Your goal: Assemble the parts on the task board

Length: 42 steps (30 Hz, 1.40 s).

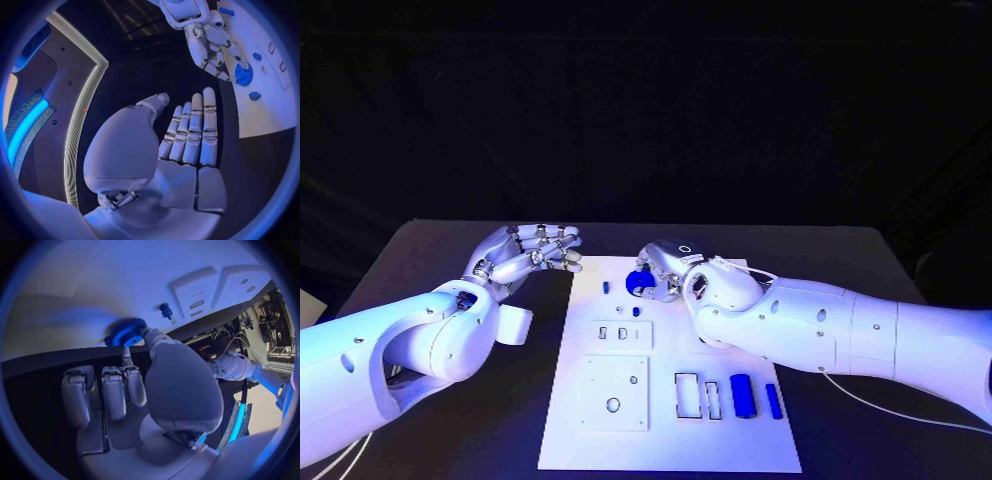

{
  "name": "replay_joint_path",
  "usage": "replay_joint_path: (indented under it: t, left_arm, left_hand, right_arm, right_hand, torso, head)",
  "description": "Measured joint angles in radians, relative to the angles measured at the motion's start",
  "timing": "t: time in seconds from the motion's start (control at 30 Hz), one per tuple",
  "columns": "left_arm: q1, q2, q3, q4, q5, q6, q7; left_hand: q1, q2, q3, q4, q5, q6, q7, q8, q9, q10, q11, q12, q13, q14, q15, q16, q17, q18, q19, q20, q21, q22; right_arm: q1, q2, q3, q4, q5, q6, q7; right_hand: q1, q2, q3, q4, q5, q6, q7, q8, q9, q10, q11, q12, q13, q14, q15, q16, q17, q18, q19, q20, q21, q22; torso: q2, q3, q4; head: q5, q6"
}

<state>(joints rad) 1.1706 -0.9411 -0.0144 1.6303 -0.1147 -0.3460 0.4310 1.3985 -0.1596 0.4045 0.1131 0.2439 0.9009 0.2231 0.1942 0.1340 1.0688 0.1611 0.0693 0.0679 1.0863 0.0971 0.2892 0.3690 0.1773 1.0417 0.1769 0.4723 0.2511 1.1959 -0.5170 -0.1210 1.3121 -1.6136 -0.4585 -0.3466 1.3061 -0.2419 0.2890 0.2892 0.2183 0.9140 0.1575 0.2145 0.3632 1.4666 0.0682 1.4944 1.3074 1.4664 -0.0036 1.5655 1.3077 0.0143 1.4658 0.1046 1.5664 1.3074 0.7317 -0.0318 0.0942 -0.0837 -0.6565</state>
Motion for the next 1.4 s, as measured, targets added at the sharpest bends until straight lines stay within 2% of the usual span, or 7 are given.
replay_joint_path:
  t: [0.17,0.3,0.67,0.9,1.07,1.13,1.4]
  left_arm:
    - [0.000,-0.001,0.000,0.000,0.000,0.000,-0.001]
    - [0.000,0.002,0.000,-0.003,0.000,0.000,-0.001]
    - [0.000,0.004,0.000,-0.006,0.000,0.001,-0.002]
    - [0.000,0.003,0.000,-0.006,0.000,0.001,-0.002]
    - [0.000,0.001,0.000,-0.008,0.000,0.001,-0.003]
    - [0.000,-0.001,0.000,-0.009,0.000,0.001,-0.003]
    - [0.000,-0.004,0.000,-0.014,0.000,0.002,-0.003]
  left_hand:
    - [0.000,0.000,0.000,0.000,0.000,0.000,0.000,0.000,0.000,0.000,0.000,0.000,0.000,-0.001,0.000,0.000,0.000,0.000,0.000,0.000,0.002,0.000]
    - [0.000,0.000,0.000,0.000,0.000,0.000,0.000,0.000,0.000,0.000,0.000,0.000,0.000,-0.004,0.003,0.000,0.003,0.000,0.000,0.000,0.006,0.004]
    - [0.000,0.000,0.000,0.000,0.000,0.000,0.000,0.000,0.000,0.000,0.000,0.000,0.000,-0.004,0.003,0.000,0.003,0.000,0.000,0.000,0.006,0.004]
    - [0.000,0.000,0.000,0.000,0.000,0.000,0.000,0.000,0.000,0.000,0.000,0.000,0.000,-0.004,0.003,0.000,0.004,0.000,-0.004,0.001,0.009,0.005]
    - [0.000,0.000,0.000,0.000,0.000,0.000,0.000,0.000,-0.001,0.000,0.000,0.000,-0.001,-0.004,0.003,0.000,0.005,0.000,-0.007,0.000,0.011,0.007]
    - [0.000,0.000,0.000,0.000,0.000,0.000,0.000,0.000,-0.001,0.000,0.000,0.000,-0.001,-0.004,0.003,0.000,0.005,0.000,-0.007,0.000,0.011,0.007]
    - [0.000,0.000,0.000,0.000,0.000,0.000,0.000,-0.003,-0.001,0.000,0.000,0.000,-0.001,-0.004,0.003,0.000,0.006,0.000,-0.007,0.000,0.011,0.008]
  right_arm:
    - [0.002,-0.002,0.001,0.001,0.007,0.010,0.003]
    - [0.003,-0.007,0.002,0.005,0.012,0.017,0.005]
    - [0.001,-0.031,0.000,0.012,0.027,0.041,0.007]
    - [-0.003,-0.069,-0.001,0.048,0.030,0.034,0.006]
    - [-0.010,-0.134,-0.003,0.105,0.036,0.002,0.008]
    - [-0.009,-0.168,0.001,0.133,0.045,-0.017,0.014]
    - [0.035,-0.340,0.012,0.224,0.227,-0.071,0.141]
  right_hand:
    - [-0.073,0.041,-0.065,0.004,0.030,-0.002,-0.002,0.000,-0.001,0.000,0.000,0.000,0.000,0.000,0.000,0.000,0.000,0.000,-0.001,0.001,0.000,0.000]
    - [-0.078,0.046,-0.066,0.004,0.038,0.001,-0.008,-0.004,-0.003,0.000,0.000,0.000,0.000,0.000,0.000,0.000,0.000,0.000,-0.001,0.001,0.000,0.000]
    - [-0.083,0.050,-0.066,0.004,0.039,0.015,-0.001,-0.002,0.000,0.000,0.000,0.007,0.001,0.000,0.000,0.000,0.000,0.000,-0.001,0.001,0.000,0.001]
    - [-0.082,0.050,-0.066,0.004,0.056,0.020,-0.006,0.003,0.001,0.000,0.000,0.008,0.001,0.000,0.000,0.000,0.000,0.000,-0.001,0.001,0.000,0.001]
    - [-0.068,0.062,-0.060,-0.002,0.083,0.026,-0.007,0.007,0.002,0.000,0.000,0.015,0.001,0.000,0.000,0.000,0.000,0.000,-0.001,0.001,0.000,0.001]
    - [-0.059,0.053,-0.057,-0.004,0.084,0.026,-0.007,0.006,0.001,0.000,0.000,0.015,0.001,0.000,0.000,0.000,0.000,0.000,-0.001,0.001,0.000,0.001]
    - [0.046,0.032,-0.025,-0.024,0.039,0.016,-0.005,-0.006,-0.007,0.000,0.000,-0.013,0.001,0.000,0.000,0.000,0.000,0.000,-0.001,0.001,0.000,0.000]
  torso:
    - [0.000,0.0001,-0.0007]
    - [0.000,0.0000,-0.0016]
    - [0.001,0.0007,-0.0021]
    - [0.001,0.0012,-0.0011]
    - [0.001,0.0022,-0.0011]
    - [0.001,0.0025,-0.0016]
    - [-0.001,0.0035,-0.0069]
  head:
    - [0.000,0.000]
    - [0.000,0.000]
    - [-0.004,-0.001]
    - [-0.005,-0.001]
    - [-0.004,0.000]
    - [-0.004,0.000]
    - [-0.010,0.007]
